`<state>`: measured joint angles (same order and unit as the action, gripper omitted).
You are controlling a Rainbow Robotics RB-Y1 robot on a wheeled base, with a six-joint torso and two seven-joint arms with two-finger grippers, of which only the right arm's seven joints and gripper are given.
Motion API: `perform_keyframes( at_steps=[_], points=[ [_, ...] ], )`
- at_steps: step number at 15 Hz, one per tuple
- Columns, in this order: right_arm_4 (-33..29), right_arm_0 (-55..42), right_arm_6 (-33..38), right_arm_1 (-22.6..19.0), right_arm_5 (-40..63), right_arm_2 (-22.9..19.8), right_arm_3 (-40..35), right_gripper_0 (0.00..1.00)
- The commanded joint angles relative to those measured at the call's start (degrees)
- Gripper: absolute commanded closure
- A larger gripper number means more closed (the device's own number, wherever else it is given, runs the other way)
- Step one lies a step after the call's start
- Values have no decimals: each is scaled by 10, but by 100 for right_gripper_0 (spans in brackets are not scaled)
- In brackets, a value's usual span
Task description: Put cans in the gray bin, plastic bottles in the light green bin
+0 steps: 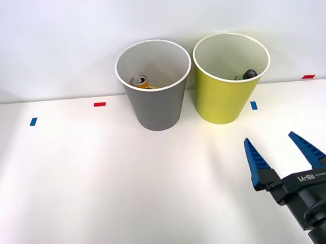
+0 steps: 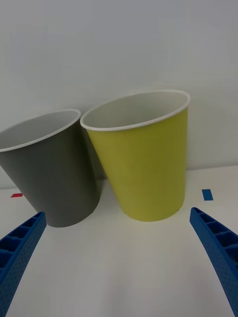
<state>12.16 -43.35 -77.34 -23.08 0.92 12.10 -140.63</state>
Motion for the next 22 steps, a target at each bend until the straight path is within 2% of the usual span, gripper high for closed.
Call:
perform_keyframes(
  at_steps=[1, 3, 6, 13, 15, 18, 22],
  points=[
    [-6, 20, -8, 45, -101, 20, 120, 0],
    [-10, 45, -14, 59, -176, 25, 209, 0],
    [-21, 58, -26, 68, -245, 23, 286, 0],
    [-35, 25, -53, 83, -249, 17, 292, 0],
    [-39, 16, -60, 102, -249, 21, 293, 0],
    [-87, 21, -47, 125, -261, 13, 312, 0],
    [-193, 52, 53, 174, -362, -20, 412, 0]
  ],
)
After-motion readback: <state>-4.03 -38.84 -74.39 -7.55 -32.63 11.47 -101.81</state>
